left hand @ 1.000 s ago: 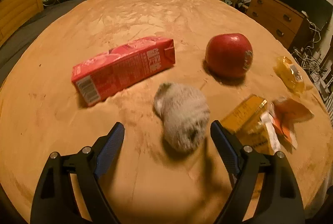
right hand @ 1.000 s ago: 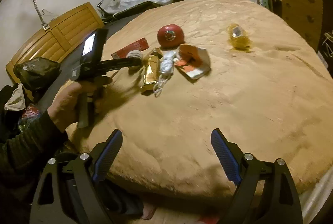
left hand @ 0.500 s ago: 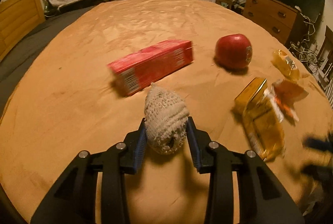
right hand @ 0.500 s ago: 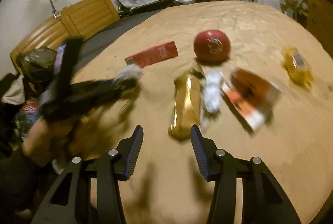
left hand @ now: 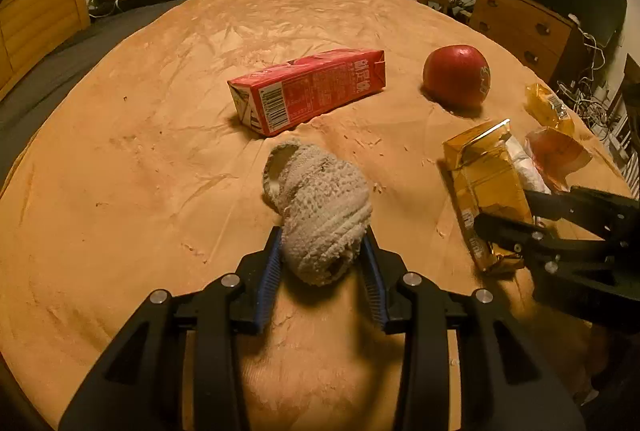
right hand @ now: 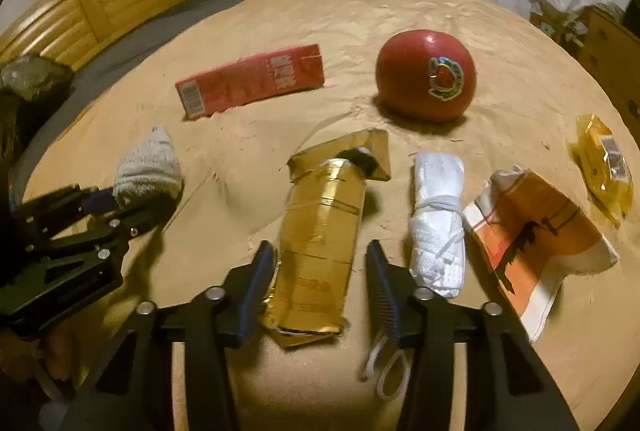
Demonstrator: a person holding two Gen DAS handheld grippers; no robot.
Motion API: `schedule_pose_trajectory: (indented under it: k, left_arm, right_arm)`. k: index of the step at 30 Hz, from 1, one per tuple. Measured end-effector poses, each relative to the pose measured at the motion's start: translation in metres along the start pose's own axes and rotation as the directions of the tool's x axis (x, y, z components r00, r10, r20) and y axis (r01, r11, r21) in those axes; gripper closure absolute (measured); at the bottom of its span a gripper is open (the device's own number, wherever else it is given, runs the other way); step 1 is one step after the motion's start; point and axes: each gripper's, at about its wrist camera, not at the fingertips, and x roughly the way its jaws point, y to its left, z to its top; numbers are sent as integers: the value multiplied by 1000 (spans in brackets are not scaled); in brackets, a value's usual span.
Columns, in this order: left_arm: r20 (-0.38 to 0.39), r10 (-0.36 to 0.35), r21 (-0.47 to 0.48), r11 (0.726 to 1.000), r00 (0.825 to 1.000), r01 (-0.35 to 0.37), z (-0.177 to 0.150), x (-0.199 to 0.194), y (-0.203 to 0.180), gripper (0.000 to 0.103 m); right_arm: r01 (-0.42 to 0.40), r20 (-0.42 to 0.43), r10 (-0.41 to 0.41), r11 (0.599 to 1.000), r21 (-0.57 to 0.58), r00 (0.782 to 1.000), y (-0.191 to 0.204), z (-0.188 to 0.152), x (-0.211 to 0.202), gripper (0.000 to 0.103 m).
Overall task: Collect trash
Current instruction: 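Grasp the grey knit ball with the left tool while the right tool grasps the gold wrapper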
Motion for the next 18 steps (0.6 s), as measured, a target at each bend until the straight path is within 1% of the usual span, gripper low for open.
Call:
schedule_pose_trajectory:
  k: [1,3,4,5,6,7,10,11,12,13,14,16,17,18]
  left_arm:
    - [-1,-4,0,1000,1000,4,1,1,0,63]
    - [-5,-19,1,1000,1000,19,1,0,-1,52]
    - [-7,-26,-1,1000,1000,26,1,-1,-2,40]
    - [-5,-24,1,1000,1000,24,2,-3,-4,29]
    - [12,-2,-4,1000,1000,2,3,-6,-4,25]
    - [22,5,-15,1000,1000,-5,3,-8,-3,22]
    - [22,6,-86,996,1000,-4,9,-10,6,22]
    - [22,17,-102,995,1000,-15,11,-10,8,22]
    - [17,22,-103,994,1000,-21,13,-8,9,23]
    - [11,27,-96,995,1000,-26,14,-6,9,32]
    - [-4,32,-82,996,999,-32,14,-2,7,39]
    - [-18,33,-62,998,999,-34,13,2,4,44]
    - [-13,38,-52,998,999,-38,12,2,2,49]
    - [-13,29,-53,998,1000,-29,12,2,2,53]
  right_arm:
    - [-7,1,7,1000,13,1000,-1,0,1,58]
    - [-25,-7,25,999,33,1000,-1,-1,1,56]
    - [-48,-9,48,997,56,999,-3,-1,1,52]
    - [-62,-10,63,995,73,998,-4,-1,0,52]
    - [-68,-10,69,994,81,998,-5,-1,-1,52]
    - [-80,-10,81,992,94,997,-6,0,-2,52]
    - [-88,-6,89,989,119,996,-9,5,-6,52]
    - [-87,-9,89,989,122,996,-9,7,-6,52]
    - [-85,-13,87,989,122,996,-9,9,-6,55]
    - [-81,-18,83,990,118,996,-8,11,-4,58]
    - [-81,-27,85,990,114,996,-7,12,-3,59]
    - [-76,-43,81,991,109,996,-6,11,1,63]
    - [-78,-45,84,990,114,995,-7,10,2,64]
    - [-81,-40,86,990,120,995,-8,9,2,65]
